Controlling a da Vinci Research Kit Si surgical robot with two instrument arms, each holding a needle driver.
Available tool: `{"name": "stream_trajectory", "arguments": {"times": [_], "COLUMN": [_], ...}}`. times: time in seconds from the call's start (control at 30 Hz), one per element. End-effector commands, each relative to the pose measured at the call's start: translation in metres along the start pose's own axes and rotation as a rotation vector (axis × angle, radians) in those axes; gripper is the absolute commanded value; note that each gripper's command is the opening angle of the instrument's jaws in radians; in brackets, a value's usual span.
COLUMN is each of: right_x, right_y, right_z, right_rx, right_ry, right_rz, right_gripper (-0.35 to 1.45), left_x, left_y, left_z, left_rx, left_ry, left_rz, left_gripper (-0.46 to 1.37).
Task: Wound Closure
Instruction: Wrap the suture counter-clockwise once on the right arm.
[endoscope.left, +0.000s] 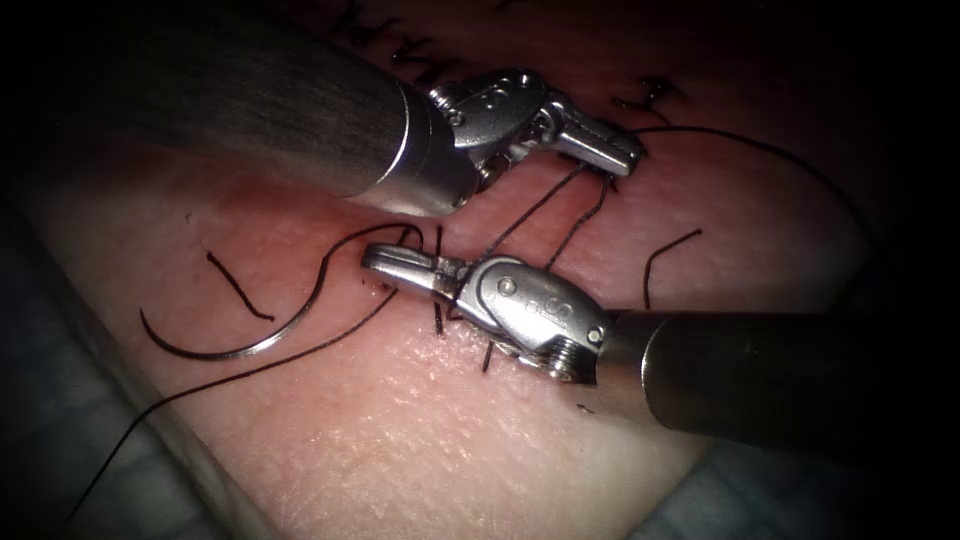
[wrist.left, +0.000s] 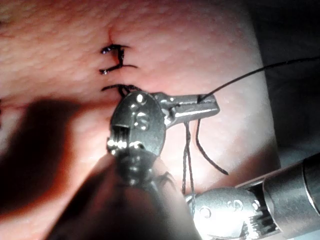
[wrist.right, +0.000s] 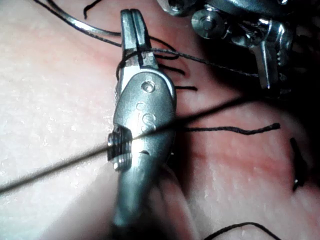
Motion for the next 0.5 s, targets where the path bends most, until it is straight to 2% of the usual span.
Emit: {"name": "stream_trajectory", "arguments": {"times": [0.03,0.17,0.37,0.5], "right_x": [-0.0001,-0.0002,-0.0006,-0.0006], "right_y": [-0.0001,0.0001,0.0009,0.0012], "right_z": [-0.0001,-0.0009,-0.0030,-0.0040], "right_rx": [-0.002,-0.019,-0.062,-0.080], "right_ry": [0.014,0.042,0.062,0.082], "right_rz": [0.000,0.008,0.060,0.093], "right_gripper": [-0.35,-0.35,-0.35,-0.35], "left_x": [-0.0002,-0.0010,-0.0016,-0.0015], "left_y": [0.0000,-0.0001,0.0003,0.0006], "left_z": [-0.0001,-0.0011,-0.0024,-0.0028], "left_rx": [-0.008,0.027,0.178,0.207], "left_ry": [0.004,0.048,0.158,0.177], "left_rz": [0.007,0.034,0.083,0.113], "left_gripper": [-0.35,-0.35,-0.35,-0.35]}}
